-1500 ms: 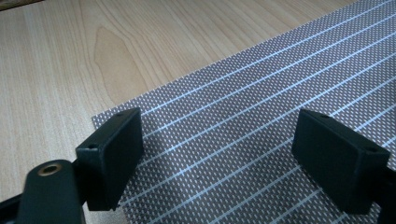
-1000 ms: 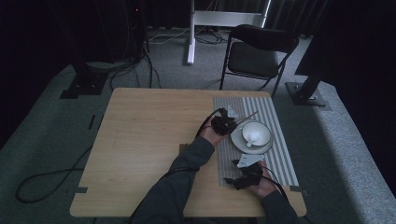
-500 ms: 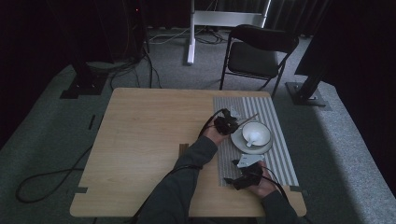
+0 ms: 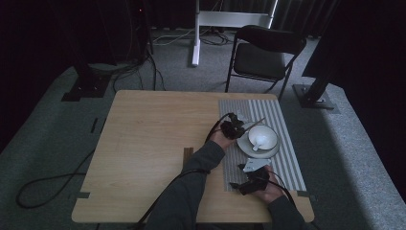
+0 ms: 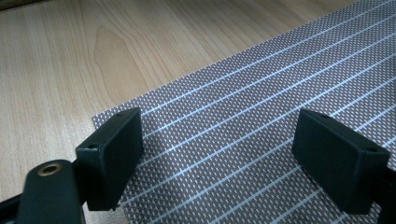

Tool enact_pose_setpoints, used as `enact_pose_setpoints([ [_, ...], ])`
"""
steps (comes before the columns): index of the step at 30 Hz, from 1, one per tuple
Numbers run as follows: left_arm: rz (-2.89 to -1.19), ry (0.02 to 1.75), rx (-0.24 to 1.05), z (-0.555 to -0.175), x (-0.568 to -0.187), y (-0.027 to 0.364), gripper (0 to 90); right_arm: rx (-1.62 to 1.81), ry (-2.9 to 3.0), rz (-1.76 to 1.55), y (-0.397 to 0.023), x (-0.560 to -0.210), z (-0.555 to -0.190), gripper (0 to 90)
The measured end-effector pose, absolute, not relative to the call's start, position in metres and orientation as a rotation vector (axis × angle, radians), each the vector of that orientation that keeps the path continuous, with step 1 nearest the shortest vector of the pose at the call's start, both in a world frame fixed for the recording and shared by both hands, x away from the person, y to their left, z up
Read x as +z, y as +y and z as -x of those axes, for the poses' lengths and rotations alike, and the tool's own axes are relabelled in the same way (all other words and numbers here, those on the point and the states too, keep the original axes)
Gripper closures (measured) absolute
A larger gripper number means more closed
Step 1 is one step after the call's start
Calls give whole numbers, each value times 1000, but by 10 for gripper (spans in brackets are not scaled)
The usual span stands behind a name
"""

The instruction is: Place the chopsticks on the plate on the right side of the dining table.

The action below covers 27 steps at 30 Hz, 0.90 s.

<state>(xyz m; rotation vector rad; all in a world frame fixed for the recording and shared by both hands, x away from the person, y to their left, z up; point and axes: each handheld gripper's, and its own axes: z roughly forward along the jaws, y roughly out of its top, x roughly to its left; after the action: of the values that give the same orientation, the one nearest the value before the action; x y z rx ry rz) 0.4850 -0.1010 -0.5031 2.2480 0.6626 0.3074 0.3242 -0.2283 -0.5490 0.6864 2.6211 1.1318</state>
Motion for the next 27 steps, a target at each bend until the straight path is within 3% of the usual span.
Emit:
enact_pose_setpoints([
  [21, -2250, 658, 285, -487, -508, -112, 852, 1132, 2621, -686, -228, -549, -324, 156],
  [27, -2244, 674, 286, -487, -508, -110, 816, 1132, 2621, -686, -228, -549, -324, 156],
])
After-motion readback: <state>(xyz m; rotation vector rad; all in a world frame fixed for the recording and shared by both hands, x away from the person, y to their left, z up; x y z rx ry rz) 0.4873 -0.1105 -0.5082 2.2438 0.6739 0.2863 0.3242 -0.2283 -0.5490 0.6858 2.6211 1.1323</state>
